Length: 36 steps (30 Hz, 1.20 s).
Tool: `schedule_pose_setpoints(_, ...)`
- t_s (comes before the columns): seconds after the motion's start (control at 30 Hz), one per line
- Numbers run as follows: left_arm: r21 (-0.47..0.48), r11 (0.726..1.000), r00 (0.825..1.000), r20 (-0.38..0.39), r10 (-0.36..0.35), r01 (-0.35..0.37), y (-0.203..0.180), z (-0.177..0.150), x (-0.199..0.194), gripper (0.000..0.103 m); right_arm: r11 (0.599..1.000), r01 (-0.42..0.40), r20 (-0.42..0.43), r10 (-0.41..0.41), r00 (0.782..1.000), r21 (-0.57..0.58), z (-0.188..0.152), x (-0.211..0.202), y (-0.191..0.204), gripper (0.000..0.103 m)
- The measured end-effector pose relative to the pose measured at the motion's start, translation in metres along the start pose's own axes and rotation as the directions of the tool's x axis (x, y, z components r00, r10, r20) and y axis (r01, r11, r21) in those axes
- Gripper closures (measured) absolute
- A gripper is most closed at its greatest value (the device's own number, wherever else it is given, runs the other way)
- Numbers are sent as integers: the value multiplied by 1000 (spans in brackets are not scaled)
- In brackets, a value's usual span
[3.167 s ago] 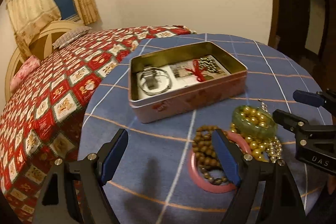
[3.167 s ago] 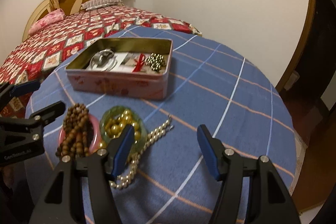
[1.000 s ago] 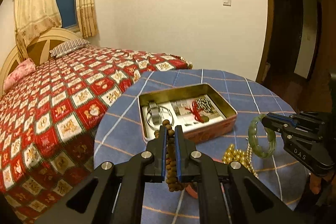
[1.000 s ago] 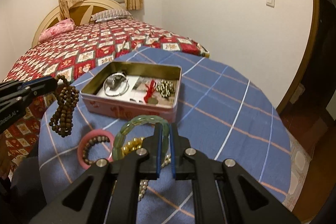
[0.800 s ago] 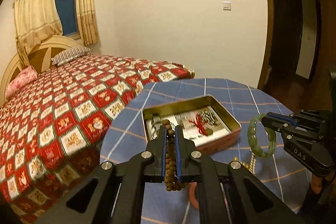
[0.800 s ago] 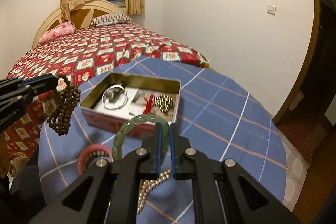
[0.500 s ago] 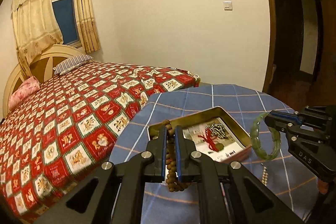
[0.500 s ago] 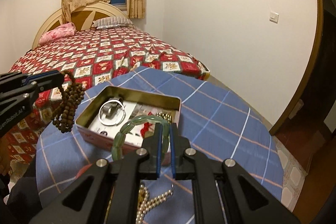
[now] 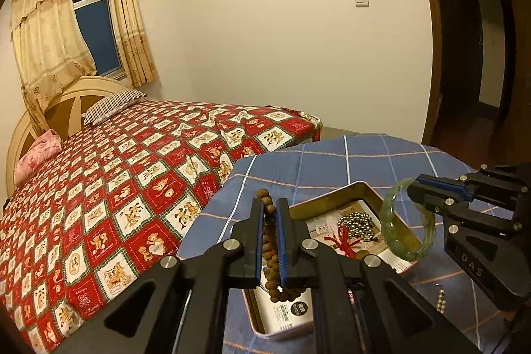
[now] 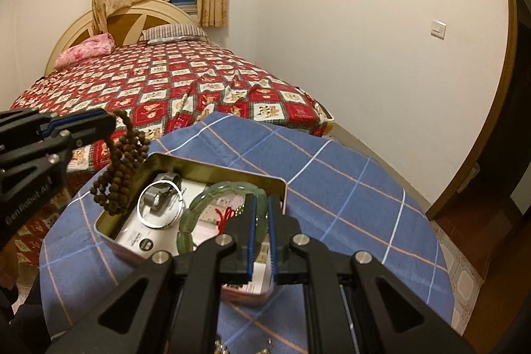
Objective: Organize jewelry
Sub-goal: 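Carry the wooden bracelet and jade bangle over the pink tin and lower them in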
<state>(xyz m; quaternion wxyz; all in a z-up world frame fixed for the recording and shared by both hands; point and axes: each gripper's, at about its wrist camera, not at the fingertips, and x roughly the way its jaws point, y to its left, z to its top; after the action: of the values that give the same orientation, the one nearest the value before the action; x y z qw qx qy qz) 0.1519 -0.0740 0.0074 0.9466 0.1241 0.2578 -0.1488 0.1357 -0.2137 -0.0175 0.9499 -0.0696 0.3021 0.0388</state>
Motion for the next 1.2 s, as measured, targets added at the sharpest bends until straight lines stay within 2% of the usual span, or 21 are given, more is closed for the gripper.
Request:
schedule_pose_setpoints(0.53, -1, 999, 996, -89, 31, -32, 3, -13, 49, 97, 1000, 6, -30, -6, 1000, -6, 5, 31, 0, 94)
schedule_pose_setpoints(1.2, 1, 999, 989, -144, 35, -35, 7, -25, 73, 96, 1000, 12, -86, -15, 996, -25, 1, 59, 9, 94)
